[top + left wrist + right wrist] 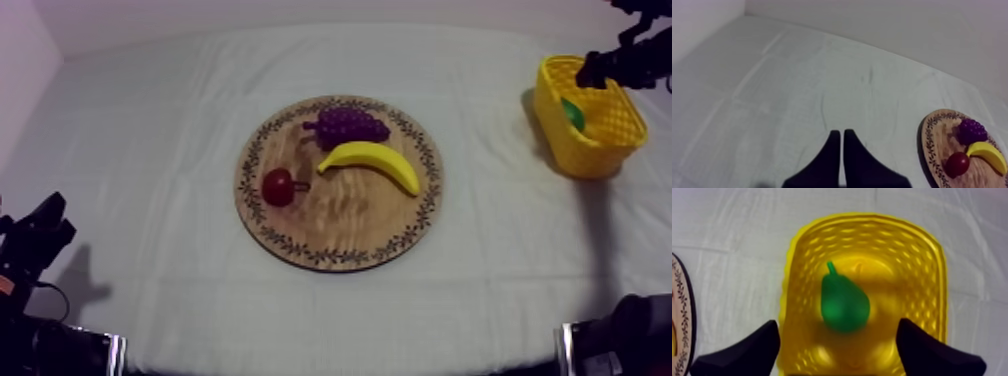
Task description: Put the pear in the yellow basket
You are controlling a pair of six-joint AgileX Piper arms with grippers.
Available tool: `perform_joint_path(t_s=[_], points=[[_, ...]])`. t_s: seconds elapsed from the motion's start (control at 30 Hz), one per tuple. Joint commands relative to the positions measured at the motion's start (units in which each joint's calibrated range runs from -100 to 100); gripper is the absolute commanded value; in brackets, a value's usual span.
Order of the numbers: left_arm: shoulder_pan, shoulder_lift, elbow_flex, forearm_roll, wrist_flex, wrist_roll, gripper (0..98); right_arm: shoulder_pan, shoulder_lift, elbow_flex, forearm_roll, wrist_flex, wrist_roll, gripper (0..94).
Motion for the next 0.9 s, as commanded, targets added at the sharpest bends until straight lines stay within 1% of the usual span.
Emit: perform_joint_path(t_s=[0.0, 0.2, 0.4, 0.47, 0.57, 0.67, 0.77, 0.87], points=[[0.0, 0.0, -0.1, -0.01, 0.0, 0.0, 0.1, 0.0, -4.6, 2.2, -0.8, 0.0, 0.6, 62.9], [0.0, 0.0, -0.1, -0.01, 0.0, 0.0, 0.1, -0.7, -17.2, 11.9, -3.6, -1.8, 2.2, 44.0], [0.0, 0.0, -0.1, -0.01, 0.0, 0.0, 0.1, -2.3, -30.3, 23.9, -6.7, -4.7, 4.0, 19.3], [0.0, 0.0, -0.1, -0.01, 0.0, 0.0, 0.1, -3.0, -34.8, 28.1, -7.2, -5.3, 4.0, 13.4], [0.0, 0.0, -0.1, -0.01, 0.0, 0.0, 0.1, -4.3, -41.7, 35.2, -7.6, -7.6, 3.9, 8.0], [0.0, 0.0, -0.1, -0.01, 0.0, 0.0, 0.1, -5.2, -49.1, 42.6, -8.4, -10.0, 4.5, 3.0], [0.0, 0.0, -0.1, -0.01, 0.0, 0.0, 0.1, -5.7, -56.4, 49.4, -9.0, -11.3, 5.2, 1.3], [0.0, 0.0, -0.1, -0.01, 0.0, 0.0, 0.1, -6.0, -62.8, 54.9, -9.0, -11.9, 5.3, 0.6]])
